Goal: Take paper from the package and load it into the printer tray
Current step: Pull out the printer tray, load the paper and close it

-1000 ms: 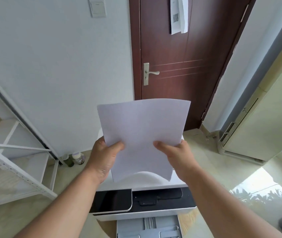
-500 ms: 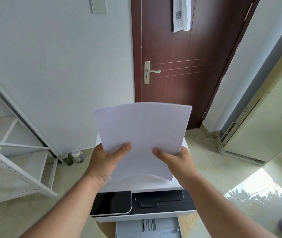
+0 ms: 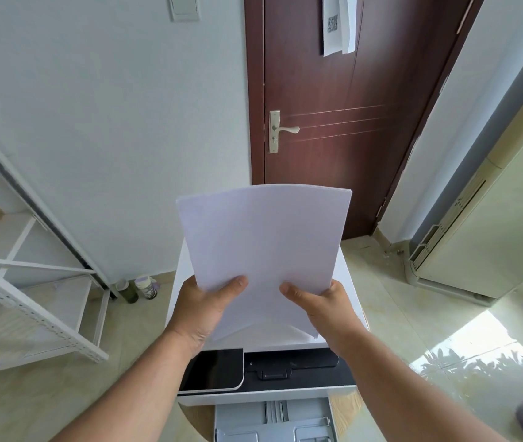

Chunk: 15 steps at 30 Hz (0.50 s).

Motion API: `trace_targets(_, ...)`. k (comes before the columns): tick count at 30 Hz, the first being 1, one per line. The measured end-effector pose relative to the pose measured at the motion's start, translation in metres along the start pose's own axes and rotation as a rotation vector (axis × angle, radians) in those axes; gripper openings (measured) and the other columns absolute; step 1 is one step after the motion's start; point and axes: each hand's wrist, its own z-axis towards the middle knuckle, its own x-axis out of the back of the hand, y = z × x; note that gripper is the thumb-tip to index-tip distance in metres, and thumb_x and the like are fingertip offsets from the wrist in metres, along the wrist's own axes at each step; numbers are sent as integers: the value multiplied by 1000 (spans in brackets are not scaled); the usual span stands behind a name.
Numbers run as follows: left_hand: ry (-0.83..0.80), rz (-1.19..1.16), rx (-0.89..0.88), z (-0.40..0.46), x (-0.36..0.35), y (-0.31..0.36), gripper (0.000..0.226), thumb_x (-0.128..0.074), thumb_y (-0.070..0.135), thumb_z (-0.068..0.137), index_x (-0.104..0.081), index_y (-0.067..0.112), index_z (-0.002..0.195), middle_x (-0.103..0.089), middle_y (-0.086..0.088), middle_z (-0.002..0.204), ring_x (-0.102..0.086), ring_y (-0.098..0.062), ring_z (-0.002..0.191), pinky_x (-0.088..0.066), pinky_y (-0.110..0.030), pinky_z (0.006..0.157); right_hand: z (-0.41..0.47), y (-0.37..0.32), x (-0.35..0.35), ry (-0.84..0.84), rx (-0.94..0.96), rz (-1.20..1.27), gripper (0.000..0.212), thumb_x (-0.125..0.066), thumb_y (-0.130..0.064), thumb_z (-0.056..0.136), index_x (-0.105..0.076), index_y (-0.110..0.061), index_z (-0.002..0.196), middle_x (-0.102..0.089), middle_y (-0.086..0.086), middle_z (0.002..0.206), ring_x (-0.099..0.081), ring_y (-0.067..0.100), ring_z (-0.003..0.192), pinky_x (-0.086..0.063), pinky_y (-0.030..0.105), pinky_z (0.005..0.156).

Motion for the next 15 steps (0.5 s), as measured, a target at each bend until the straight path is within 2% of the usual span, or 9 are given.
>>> trace_targets(3, 2, 15, 4, -6, -2, 1, 35, -91, 18, 73, -82, 31, 104, -82, 6, 112, -77, -11, 108, -54, -33, 97, -4, -1, -1, 39, -19, -6, 27, -87, -30, 84, -79, -26, 109, -84, -9, 100, -78, 15, 97, -61, 29, 82)
trace_targets(6, -21, 52, 11, -12, -4, 9, 30, -88, 13, 83, -79, 25, 109, -82, 7, 111, -77, -10, 107, -54, -34, 97, -8, -7, 5, 27, -4, -63, 16, -85, -31, 87, -79, -29, 101, -83, -12, 94, -77, 11, 89, -59, 24, 73)
trace_targets(8, -31, 70, 20, -17, -5, 16, 29, -85, 15, 84, -78, 25, 111, -83, 10, 109, -77, -7, 103, -55, -31, 94, -12, -12, 11, -1, 0, -90, 14, -85, -31, 87, -79, -29, 100, -84, -11, 94, -78, 11, 88, -61, 29, 77)
trace_targets(11, -50, 141, 29, -26, -3, 23, 24, -82, 14, 89, -78, 25, 109, -83, 12, 106, -77, -4, 100, -56, -34, 96, -21, -14, 20, -51, -13, -66, 22, -87, -32, 85, -81, -24, 105, -84, -5, 100, -80, 20, 96, -63, 47, 92)
trace_targets(15, -55, 168, 65, -44, -2, 22, 17, -76, 12, 95, -79, 24, 107, -83, 6, 109, -78, -16, 106, -56, -47, 103, -36, -16, 27, -87, -81, -23, 27, -89, -30, 82, -81, -18, 104, -84, 2, 98, -81, 27, 91, -64, 53, 90)
